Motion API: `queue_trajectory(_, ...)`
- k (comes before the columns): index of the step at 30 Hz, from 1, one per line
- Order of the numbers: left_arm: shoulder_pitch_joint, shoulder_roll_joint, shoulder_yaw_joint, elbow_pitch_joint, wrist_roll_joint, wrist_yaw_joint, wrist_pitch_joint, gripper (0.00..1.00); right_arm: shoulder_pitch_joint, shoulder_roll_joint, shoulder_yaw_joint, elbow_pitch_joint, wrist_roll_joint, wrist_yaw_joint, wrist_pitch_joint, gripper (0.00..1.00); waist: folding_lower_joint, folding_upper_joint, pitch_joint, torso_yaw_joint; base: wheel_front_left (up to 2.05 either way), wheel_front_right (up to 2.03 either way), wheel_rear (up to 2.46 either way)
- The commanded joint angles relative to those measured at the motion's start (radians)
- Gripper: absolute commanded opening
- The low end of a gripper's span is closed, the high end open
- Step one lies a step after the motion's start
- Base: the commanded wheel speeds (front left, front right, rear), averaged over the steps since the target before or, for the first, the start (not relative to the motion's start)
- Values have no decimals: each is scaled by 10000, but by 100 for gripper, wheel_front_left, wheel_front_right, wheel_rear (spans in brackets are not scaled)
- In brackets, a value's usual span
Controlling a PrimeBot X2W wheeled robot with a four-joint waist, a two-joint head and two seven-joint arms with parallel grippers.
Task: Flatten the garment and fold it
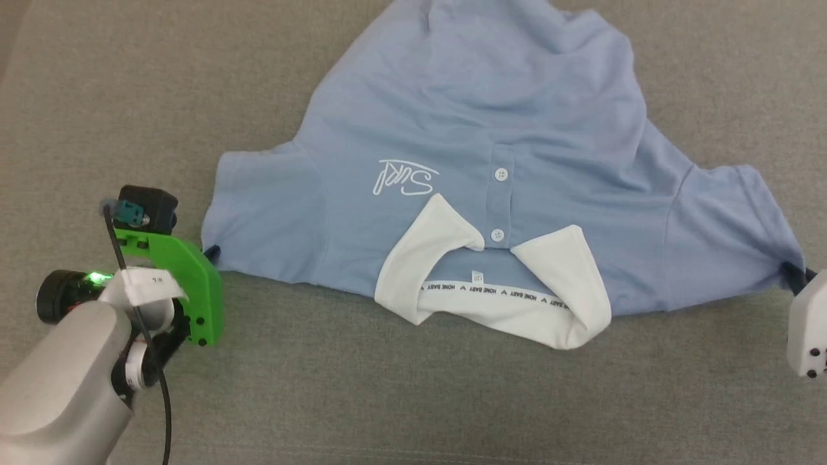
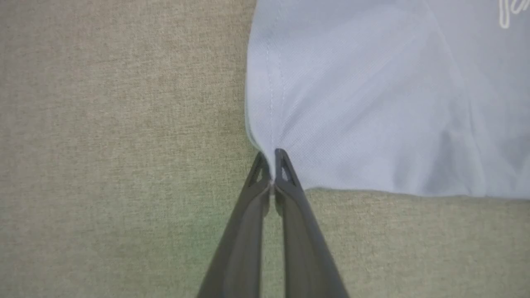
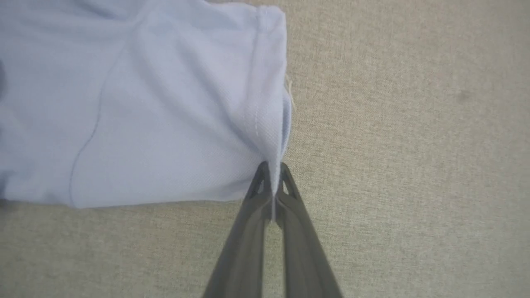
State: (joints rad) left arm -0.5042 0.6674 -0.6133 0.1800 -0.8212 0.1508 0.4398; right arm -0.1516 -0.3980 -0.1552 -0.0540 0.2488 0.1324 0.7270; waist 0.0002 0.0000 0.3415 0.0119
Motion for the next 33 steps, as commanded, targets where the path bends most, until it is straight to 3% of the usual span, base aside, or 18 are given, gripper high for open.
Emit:
queue_trajectory(1, 121, 66, 99, -171, 168, -7, -257, 0, -254, -105, -7, -22, 236, -17, -76, 0, -2, 0, -546, 108, 0, 0, 0)
queue_trajectory(4, 181, 219, 221, -779, 324, -221, -905, 0, -444, -384, -60, -165, 671, -17, -178, 0, -2, 0, -919, 142, 0, 0, 0)
queue_trajectory(13, 452, 872, 1248, -2497, 445, 222, -2228, 0, -1407, -1474, 132, -1080, 2140, -17, -853, 0, -2, 0, -1744, 80, 0, 0, 0)
queue_trajectory(26, -610, 1667, 3165, -5217, -9, 948, -2462, 0, -3956, -2665, 342, -1597, 4009, -17, -1485, 0, -2, 0, -2100, -97, 0, 0, 0)
queue_trajectory(33, -2350, 2022, 4002, -5676, -416, 812, -2071, 0, -5825, -2925, 546, -1449, 4553, -17, -1355, 0, -2, 0, -1592, -290, 0, 0, 0)
